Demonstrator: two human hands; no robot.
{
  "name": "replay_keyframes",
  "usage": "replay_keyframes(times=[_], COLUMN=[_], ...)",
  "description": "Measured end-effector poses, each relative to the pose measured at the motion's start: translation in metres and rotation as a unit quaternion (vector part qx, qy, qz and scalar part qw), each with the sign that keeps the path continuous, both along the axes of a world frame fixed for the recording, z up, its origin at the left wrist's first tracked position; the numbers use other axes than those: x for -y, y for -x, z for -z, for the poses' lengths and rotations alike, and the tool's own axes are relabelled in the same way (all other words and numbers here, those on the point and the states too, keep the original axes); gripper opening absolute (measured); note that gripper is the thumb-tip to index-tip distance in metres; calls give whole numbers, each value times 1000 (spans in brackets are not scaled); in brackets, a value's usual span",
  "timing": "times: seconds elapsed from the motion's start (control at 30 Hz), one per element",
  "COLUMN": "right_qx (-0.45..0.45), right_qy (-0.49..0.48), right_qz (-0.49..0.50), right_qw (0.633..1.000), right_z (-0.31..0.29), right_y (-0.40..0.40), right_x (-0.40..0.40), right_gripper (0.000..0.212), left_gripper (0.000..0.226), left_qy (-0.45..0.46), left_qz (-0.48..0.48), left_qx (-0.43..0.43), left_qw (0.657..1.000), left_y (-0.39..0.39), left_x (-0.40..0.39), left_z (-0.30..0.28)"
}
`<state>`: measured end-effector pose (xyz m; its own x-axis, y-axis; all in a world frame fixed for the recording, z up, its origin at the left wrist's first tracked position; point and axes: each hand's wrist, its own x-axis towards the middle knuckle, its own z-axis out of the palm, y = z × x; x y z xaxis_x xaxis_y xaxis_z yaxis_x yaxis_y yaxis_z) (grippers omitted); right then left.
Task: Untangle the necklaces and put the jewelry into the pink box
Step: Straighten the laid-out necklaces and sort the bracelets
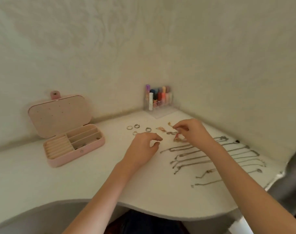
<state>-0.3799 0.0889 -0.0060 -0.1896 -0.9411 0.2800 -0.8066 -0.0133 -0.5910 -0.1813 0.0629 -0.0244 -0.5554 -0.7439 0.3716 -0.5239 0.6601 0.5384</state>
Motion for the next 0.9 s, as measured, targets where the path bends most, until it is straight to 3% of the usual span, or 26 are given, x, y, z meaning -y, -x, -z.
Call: replay_keyframes(times=[0.13, 0.23, 0.47, 0.8, 0.9], right_qx=[-28, -77, -114, -200, -157], right_qy=[-21, -52, -152, -104, -69], right_qz=[152, 194, 205, 160, 135], right_qw=[988, 977, 960, 961, 976], right_z=[11, 18, 23, 25, 21], right_y=[79, 113, 128, 113, 110], right_x=[-32, -46, -35, -45, -43], right_gripper=[30, 29, 25, 45, 43], left_gripper=[24, 24, 24, 22, 23], left_qy=[-9, -10, -17, -49, -68], left_qz=[51, 67, 90, 90, 86], left_qx=[-21, -37, -45, -68, -97], left_qw=[998, 997, 995, 992, 989], left_y=[46, 74, 104, 117, 122], left_x=[-12, -16, -20, -14, -15], left_z=[-2, -3, -3, 2, -3])
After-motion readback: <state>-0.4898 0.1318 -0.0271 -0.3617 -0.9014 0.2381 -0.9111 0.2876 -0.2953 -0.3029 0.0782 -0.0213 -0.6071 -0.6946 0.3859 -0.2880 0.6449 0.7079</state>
